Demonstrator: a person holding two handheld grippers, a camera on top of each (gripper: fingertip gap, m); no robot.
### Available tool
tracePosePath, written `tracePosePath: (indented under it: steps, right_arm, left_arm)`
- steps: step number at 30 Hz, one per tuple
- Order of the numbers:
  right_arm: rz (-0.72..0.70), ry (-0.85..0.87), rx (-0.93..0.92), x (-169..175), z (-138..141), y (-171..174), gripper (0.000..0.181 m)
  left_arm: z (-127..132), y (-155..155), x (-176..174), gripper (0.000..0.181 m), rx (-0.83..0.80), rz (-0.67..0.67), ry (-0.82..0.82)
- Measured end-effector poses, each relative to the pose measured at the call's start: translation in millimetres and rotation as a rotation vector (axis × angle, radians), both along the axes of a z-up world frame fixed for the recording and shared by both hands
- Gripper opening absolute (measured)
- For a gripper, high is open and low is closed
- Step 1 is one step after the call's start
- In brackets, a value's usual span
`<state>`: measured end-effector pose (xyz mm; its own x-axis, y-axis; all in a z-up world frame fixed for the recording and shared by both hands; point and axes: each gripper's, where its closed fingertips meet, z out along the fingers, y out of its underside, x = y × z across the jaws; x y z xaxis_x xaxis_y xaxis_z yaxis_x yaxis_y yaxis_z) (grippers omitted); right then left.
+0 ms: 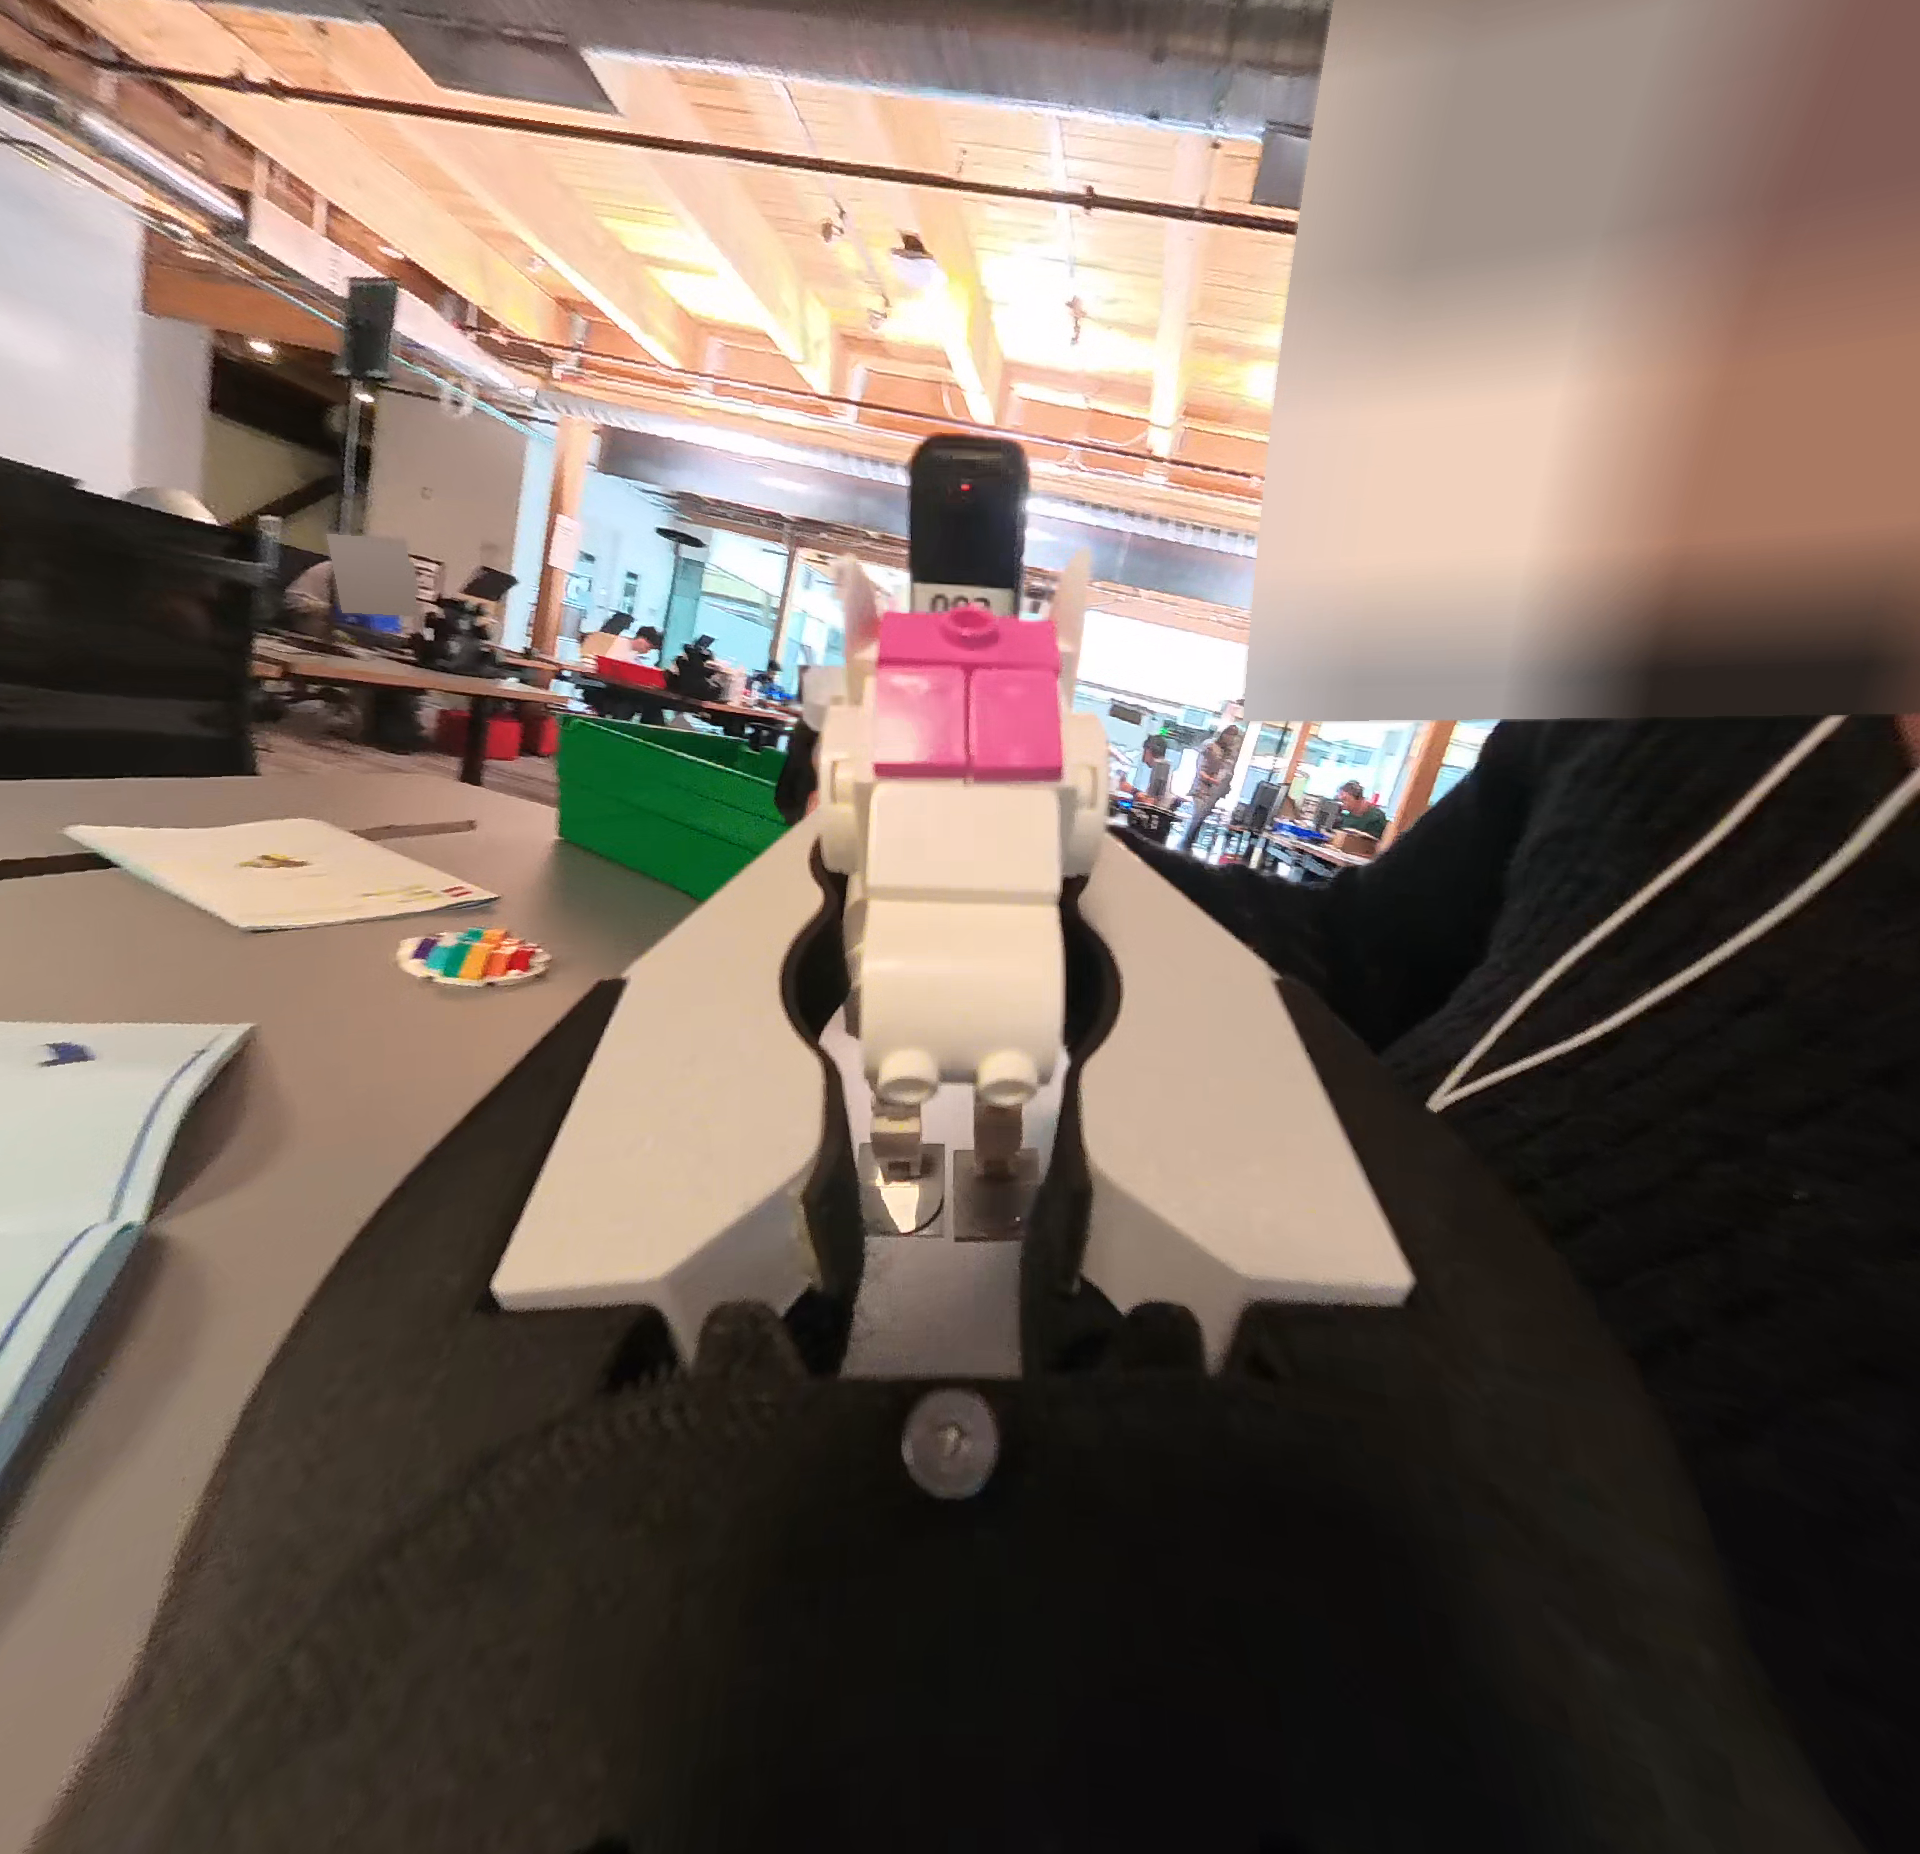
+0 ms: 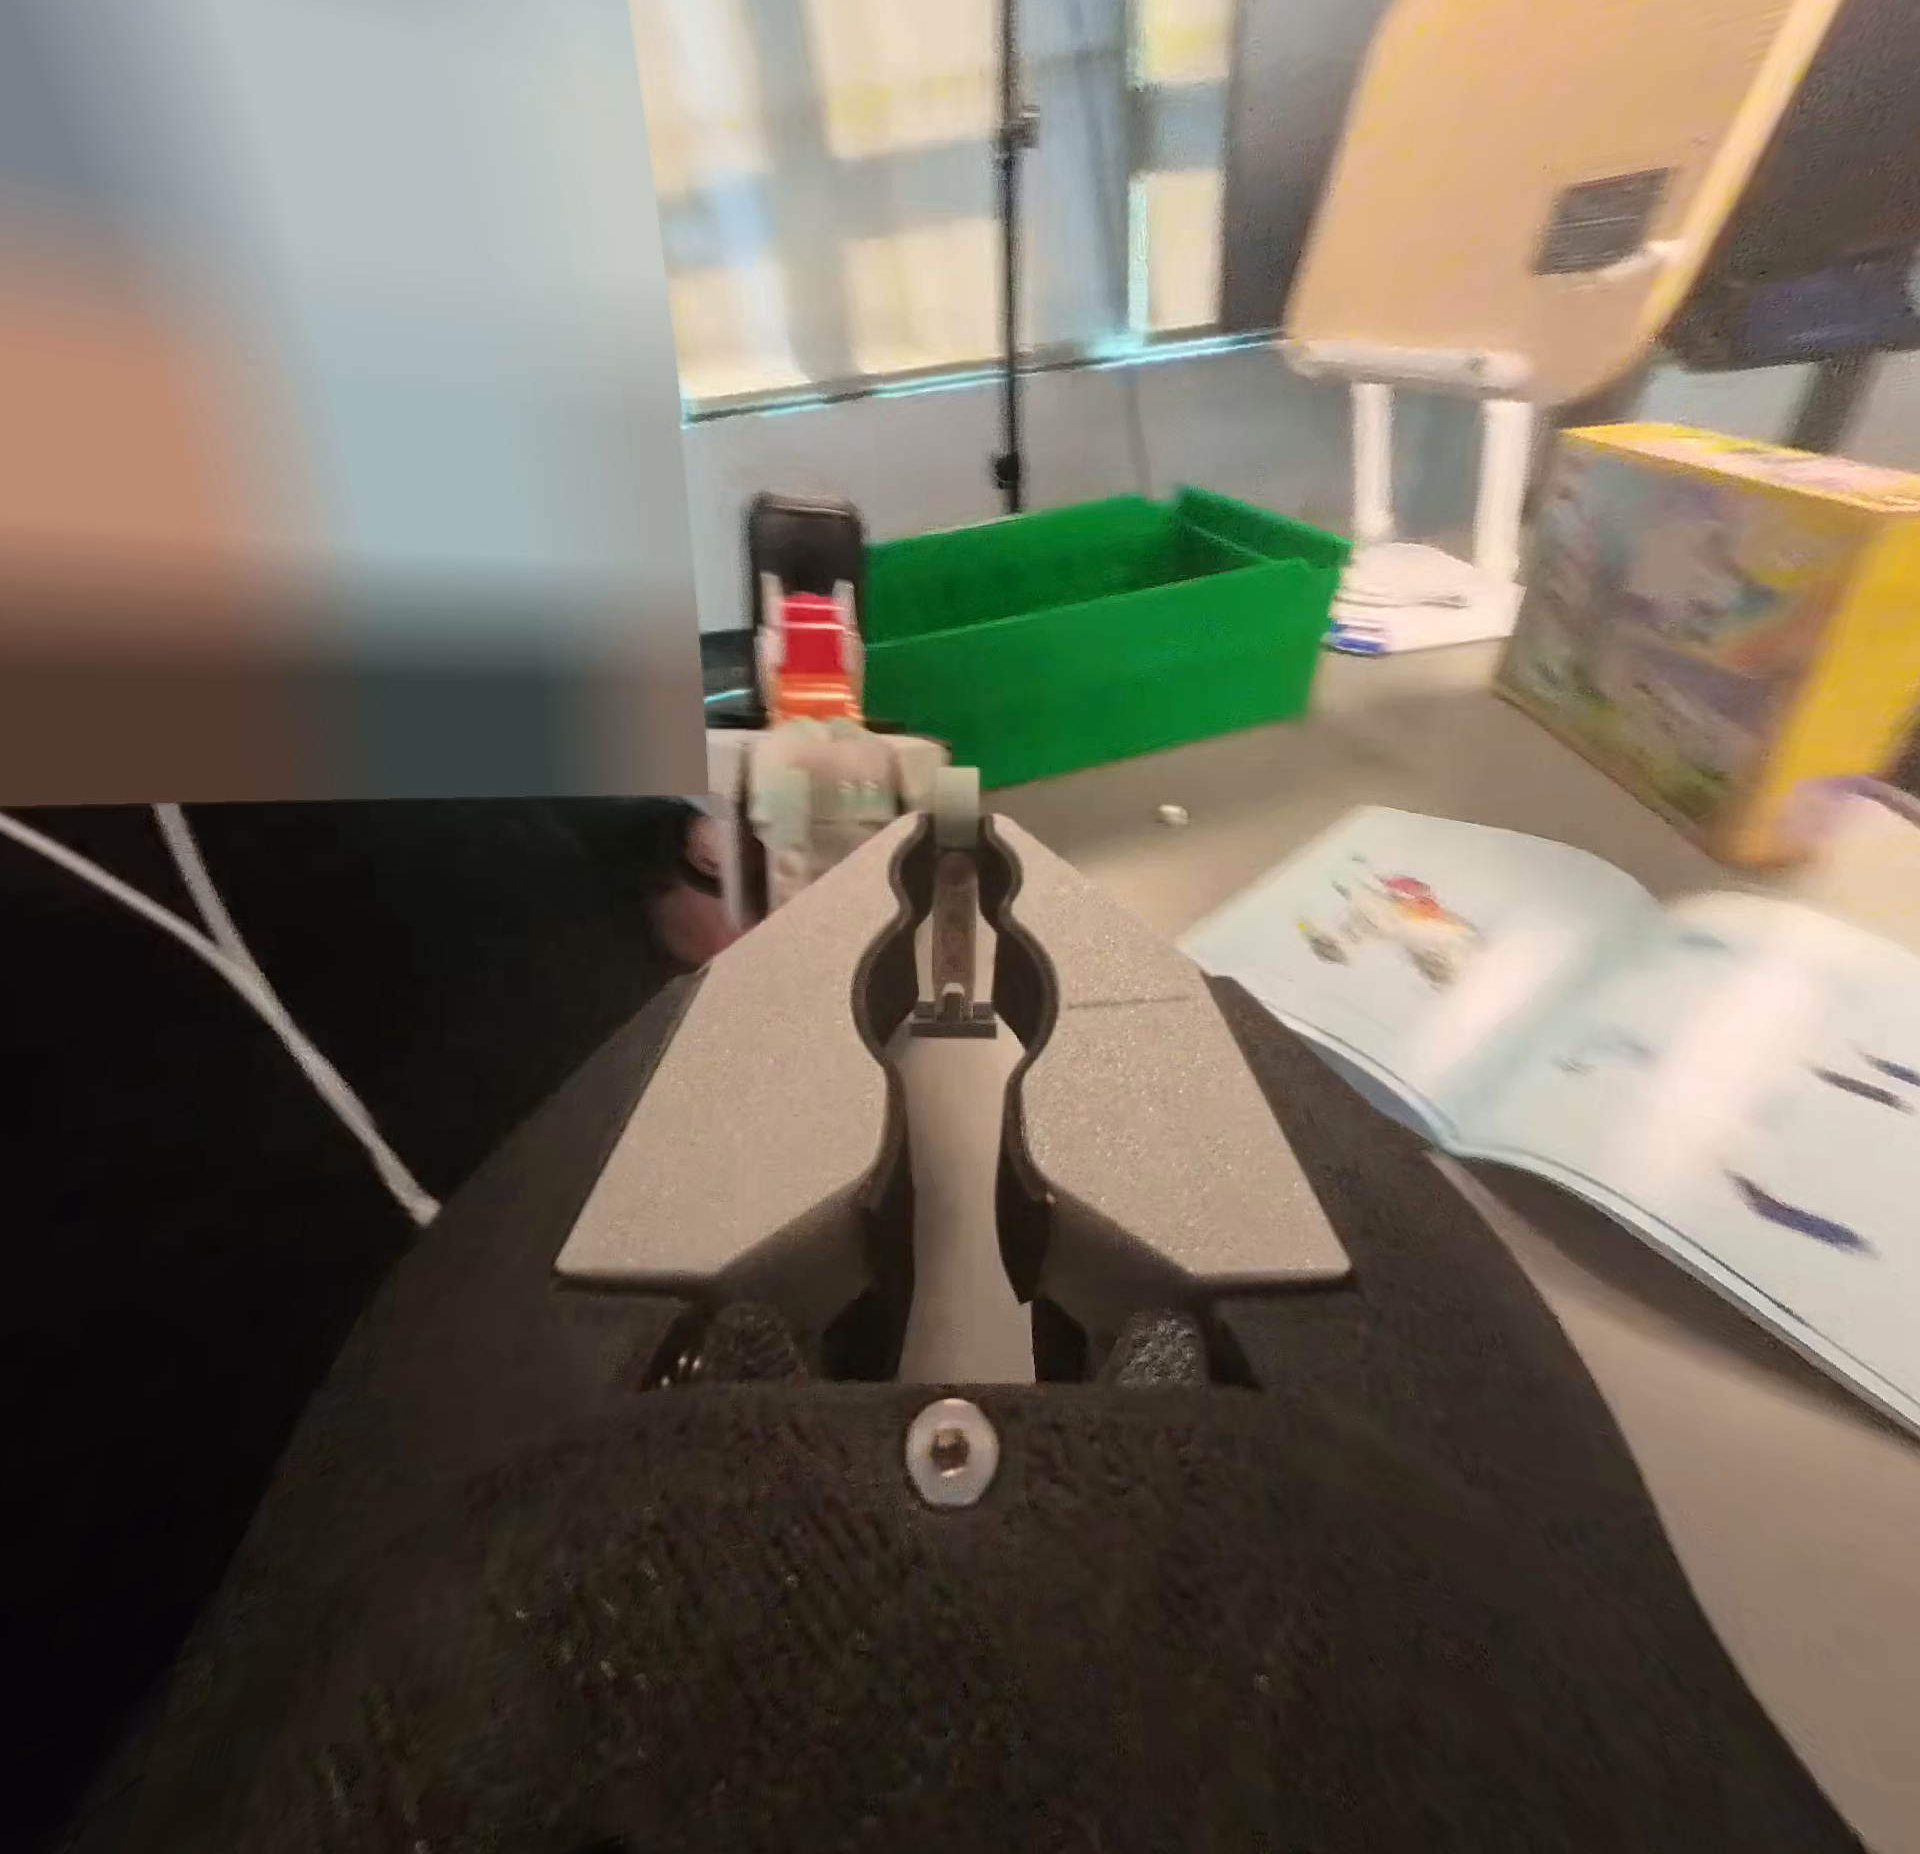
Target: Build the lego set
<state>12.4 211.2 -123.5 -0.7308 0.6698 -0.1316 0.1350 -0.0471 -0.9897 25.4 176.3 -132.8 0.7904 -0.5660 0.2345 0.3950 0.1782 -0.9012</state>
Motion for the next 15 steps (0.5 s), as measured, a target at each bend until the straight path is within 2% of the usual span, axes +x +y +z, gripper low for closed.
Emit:
tracePosePath:
  steps: [4, 15]
  right_arm:
    - [0.083, -0.005, -0.021, 2.8, -1.5, -22.8, 0.006]
    - [0.092, -0.027, 0.009, 4.1, -4.8, -22.8, 0.006]
  left_arm:
    - [1.0, -0.9, -0.2, 0.037, 0.005, -0.008, -0.013]
    - [0.6, -0.2, 0.6, 0.037, -0.006, -0.039, -0.041]
